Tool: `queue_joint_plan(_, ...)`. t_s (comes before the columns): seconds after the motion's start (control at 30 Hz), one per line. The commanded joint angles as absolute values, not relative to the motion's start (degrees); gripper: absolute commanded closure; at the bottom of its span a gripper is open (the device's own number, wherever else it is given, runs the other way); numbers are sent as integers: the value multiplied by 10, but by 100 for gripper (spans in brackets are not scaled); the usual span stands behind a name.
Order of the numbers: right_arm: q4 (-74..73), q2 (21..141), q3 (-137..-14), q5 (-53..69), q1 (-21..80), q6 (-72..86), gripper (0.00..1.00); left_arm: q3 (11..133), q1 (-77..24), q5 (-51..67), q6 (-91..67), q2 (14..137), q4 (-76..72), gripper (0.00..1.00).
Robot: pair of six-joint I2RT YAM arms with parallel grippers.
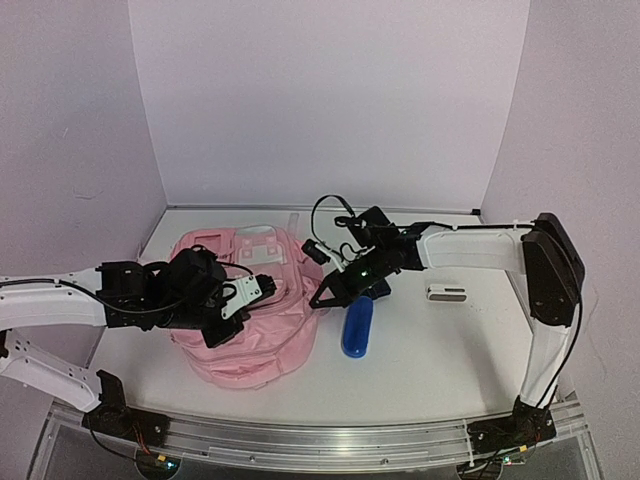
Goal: Pack the student bag
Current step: Zip the student bag at the center of the board.
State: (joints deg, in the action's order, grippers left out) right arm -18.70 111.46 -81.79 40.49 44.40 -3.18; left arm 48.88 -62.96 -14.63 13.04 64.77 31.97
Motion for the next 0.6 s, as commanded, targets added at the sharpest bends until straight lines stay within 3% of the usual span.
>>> queue_joint_plan(0.0, -217, 1164, -880, 314, 404, -44, 100, 499, -627, -171, 103, 606, 391, 100)
queue_joint_plan(0.3, -219, 1272, -977, 229, 362, -28, 100, 484, -627, -162, 96, 592, 393, 100)
queue_joint_plan(0.57, -218, 1267, -975, 242, 358, -28, 100, 464, -627, -167, 107, 660, 347, 100)
